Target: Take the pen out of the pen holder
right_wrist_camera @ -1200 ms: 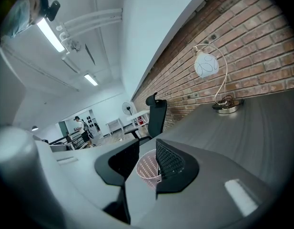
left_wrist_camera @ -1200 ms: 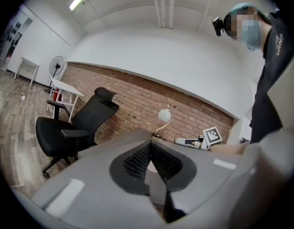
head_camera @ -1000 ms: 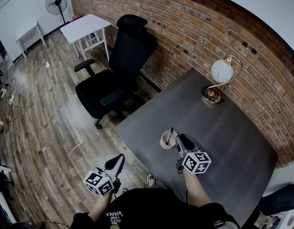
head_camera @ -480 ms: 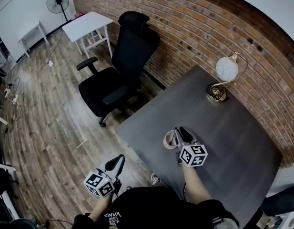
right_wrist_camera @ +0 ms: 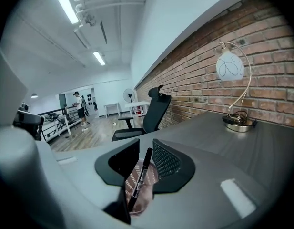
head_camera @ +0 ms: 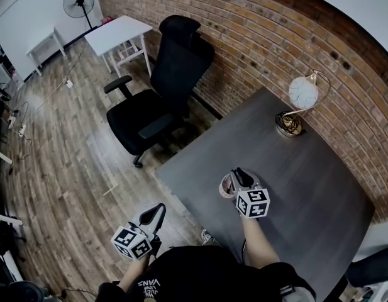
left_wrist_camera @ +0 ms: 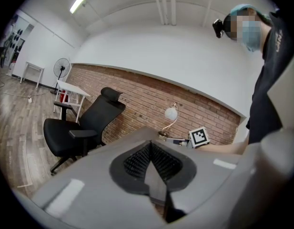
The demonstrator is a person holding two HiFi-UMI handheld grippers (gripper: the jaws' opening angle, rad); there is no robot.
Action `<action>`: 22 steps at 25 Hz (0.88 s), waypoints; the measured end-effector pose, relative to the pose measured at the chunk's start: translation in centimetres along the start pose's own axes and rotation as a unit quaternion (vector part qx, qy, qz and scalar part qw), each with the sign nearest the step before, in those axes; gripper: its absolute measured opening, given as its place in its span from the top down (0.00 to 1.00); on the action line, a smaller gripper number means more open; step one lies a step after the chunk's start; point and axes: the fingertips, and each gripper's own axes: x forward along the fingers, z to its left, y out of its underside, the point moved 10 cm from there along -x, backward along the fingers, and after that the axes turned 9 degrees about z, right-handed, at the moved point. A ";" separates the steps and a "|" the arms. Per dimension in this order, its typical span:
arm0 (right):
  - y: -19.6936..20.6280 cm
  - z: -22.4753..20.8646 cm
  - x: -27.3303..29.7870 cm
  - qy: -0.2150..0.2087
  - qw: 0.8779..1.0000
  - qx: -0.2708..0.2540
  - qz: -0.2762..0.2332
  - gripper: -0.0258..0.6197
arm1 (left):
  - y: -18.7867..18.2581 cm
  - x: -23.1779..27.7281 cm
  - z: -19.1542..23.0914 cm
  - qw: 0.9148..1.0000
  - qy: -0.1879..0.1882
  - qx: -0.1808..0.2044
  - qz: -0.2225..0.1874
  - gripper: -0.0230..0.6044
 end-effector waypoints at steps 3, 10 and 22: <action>0.0 0.3 0.2 0.008 0.999 -0.026 0.018 0.83 | 0.4 0.0 0.2 1.000 0.003 0.002 -0.001 0.88; 0.2 0.6 1.0 0.026 0.995 -0.064 0.066 0.83 | 0.2 0.0 0.2 1.000 -0.003 -0.001 -0.002 0.88; -0.2 0.0 0.6 0.027 0.999 -0.030 0.036 0.91 | 0.4 -0.3 0.3 1.000 -0.005 -0.003 -0.003 0.88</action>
